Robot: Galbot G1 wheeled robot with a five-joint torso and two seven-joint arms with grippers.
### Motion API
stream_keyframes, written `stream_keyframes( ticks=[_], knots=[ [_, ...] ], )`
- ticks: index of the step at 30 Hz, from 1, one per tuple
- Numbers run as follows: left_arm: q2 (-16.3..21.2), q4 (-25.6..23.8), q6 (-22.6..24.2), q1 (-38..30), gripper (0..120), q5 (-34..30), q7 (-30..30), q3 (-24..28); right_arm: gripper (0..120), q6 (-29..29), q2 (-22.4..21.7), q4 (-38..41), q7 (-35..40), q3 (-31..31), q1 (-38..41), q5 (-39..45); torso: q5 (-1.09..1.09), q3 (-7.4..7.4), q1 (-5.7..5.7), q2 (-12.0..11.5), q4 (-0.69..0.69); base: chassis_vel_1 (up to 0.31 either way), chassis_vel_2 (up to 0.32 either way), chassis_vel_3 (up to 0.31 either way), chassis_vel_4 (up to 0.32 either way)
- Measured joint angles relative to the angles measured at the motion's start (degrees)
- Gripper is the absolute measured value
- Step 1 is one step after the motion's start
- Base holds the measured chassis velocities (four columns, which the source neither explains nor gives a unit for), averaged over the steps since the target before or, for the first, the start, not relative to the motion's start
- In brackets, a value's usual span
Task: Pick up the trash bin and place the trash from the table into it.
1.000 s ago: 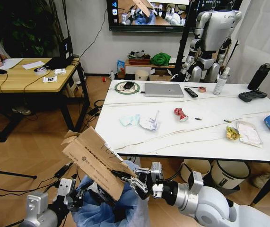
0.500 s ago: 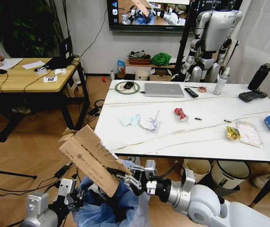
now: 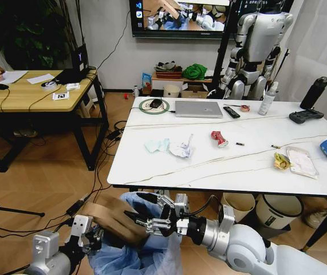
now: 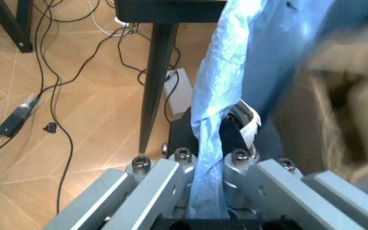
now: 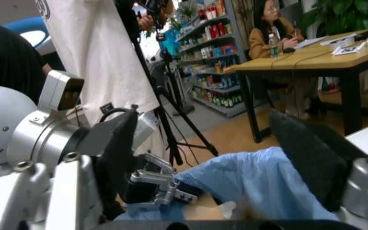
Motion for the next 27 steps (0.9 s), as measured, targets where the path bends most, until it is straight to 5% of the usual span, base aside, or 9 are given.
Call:
stream_keyframes(
  ticks=[6, 20, 27],
  knots=[
    [0.0, 0.0, 0.0, -0.1, 0, 0.0, 0.0, 0.0, 99, 0.1, -0.1, 0.1, 0.0, 0.4, -0.2, 0.0, 0.00, 0.00, 0.00, 0.0, 0.00, 0.000, 0.000, 0.000, 0.000],
    [-0.4, 0.0, 0.1, -0.1, 0, 0.0, -0.1, 0.0, 100, 0.2, 1.6, 1.3, 1.6, 4.9, -0.8, 0.7, 0.00, 0.00, 0.00, 0.0, 0.00, 0.000, 0.000, 0.000, 0.000],
    [-1.0, 0.0, 0.1, 0.0, 0, 0.3, -0.1, 0.2, 100, -3.4, 4.2, 2.7, 11.0, 11.1, -0.4, 1.5, 0.00, 0.00, 0.00, 0.0, 0.00, 0.000, 0.000, 0.000, 0.000]
  ],
)
